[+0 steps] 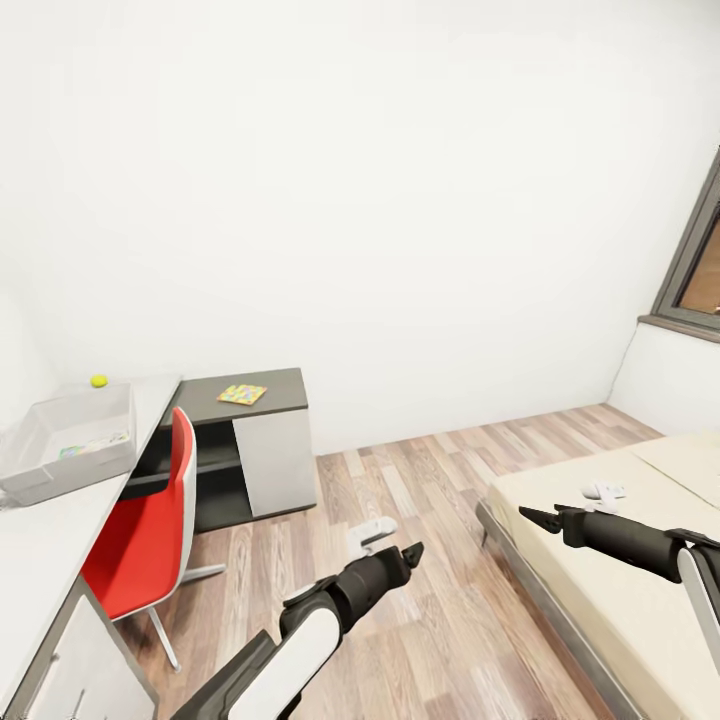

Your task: Put all the toys in the child's room - the three board games (two on the bed and one on the table), the two jigsaw puzzles on the table, and the tennis ball on the table - inside the toy box on the table in the child's room.

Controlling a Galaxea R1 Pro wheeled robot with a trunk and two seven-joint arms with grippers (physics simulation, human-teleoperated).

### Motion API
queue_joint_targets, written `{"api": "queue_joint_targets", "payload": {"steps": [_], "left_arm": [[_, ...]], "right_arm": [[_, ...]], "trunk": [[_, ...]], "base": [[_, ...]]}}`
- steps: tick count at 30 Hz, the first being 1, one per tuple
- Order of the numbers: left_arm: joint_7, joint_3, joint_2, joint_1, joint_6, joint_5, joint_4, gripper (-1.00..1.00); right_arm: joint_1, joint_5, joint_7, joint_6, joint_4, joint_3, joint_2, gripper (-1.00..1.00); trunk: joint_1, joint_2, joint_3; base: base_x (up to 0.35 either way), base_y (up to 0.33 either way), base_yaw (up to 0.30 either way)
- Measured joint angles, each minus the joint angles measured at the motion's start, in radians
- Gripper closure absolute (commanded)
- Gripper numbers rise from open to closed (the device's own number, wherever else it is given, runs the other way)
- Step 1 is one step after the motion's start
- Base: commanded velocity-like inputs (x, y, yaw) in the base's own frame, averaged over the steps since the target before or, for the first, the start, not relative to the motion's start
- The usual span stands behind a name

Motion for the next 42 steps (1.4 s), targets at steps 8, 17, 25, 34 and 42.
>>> {"api": "queue_joint_targets", "payload": {"steps": [8,17,25,34,42], "left_arm": [[0.000,0.014,-0.002,0.001,0.003,0.000,0.002,-1.00],[0.001,0.019,-0.004,0.000,0.004,0.001,0.003,-1.00],[0.002,0.021,-0.004,0.001,0.003,0.001,0.003,-1.00],[0.002,0.025,-0.001,0.002,0.001,0.001,0.004,-1.00],[0.001,0.068,0.000,0.024,0.000,0.000,0.005,-1.00]], "right_arm": [[0.000,0.000,0.001,0.000,-0.002,0.000,0.001,-1.00],[0.002,0.000,0.002,-0.001,-0.008,0.002,0.004,-1.00],[0.009,0.000,0.001,0.000,-0.015,0.003,0.007,-1.00],[0.024,0.001,-0.002,-0.007,-0.033,0.007,0.014,-1.00],[0.032,-0.001,0.002,-0.007,-0.046,0.009,0.014,-1.00]], "trunk": [[0.000,0.000,0.003],[0.000,0.000,0.003],[0.000,0.000,0.003],[0.000,0.000,0.004],[0.000,0.000,0.004]], "base": [[-0.192,-0.117,0.000],[-0.245,-0.157,0.000],[-0.261,-0.172,0.000],[-0.227,-0.208,0.000],[-0.088,-0.155,0.000]]}}
